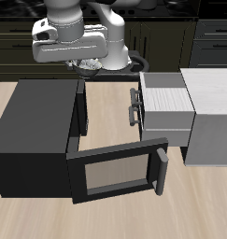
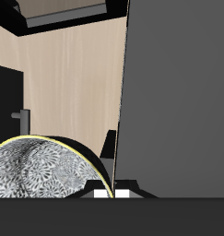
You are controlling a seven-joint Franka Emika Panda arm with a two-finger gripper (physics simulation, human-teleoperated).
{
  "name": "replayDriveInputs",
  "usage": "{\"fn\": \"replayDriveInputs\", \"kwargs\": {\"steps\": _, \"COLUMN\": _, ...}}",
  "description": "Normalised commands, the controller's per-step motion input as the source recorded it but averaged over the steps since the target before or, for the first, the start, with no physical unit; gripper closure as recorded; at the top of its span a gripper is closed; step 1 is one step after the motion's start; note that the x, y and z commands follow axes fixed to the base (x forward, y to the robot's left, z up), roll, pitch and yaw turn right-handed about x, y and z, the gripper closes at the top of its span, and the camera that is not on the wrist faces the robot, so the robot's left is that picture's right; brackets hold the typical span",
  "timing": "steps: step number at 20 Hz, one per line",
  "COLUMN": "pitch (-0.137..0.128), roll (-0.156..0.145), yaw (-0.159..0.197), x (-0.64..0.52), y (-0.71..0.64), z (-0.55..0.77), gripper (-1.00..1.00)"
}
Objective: Place the bowl in the top drawer and close the top drawer
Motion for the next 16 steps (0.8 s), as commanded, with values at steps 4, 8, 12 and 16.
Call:
{"fn": "replayDriveInputs", "kwargs": {"steps": 4, "pitch": -0.037, "roll": -0.017, "yaw": -0.013, "x": -0.09, "y": 0.15, "z": 0.12, "gripper": 1.00}}
{"fn": "replayDriveInputs", "kwargs": {"steps": 8, "pitch": -0.075, "roll": -0.065, "yaw": -0.025, "x": -0.15, "y": 0.20, "z": 0.17, "gripper": 1.00}}
{"fn": "replayDriveInputs", "kwargs": {"steps": 12, "pitch": -0.036, "roll": -0.027, "yaw": -0.026, "x": -0.08, "y": 0.20, "z": 0.03, "gripper": 1.00}}
{"fn": "replayDriveInputs", "kwargs": {"steps": 16, "pitch": -0.048, "roll": -0.047, "yaw": -0.002, "x": -0.11, "y": 0.46, "z": -0.08, "gripper": 1.00}}
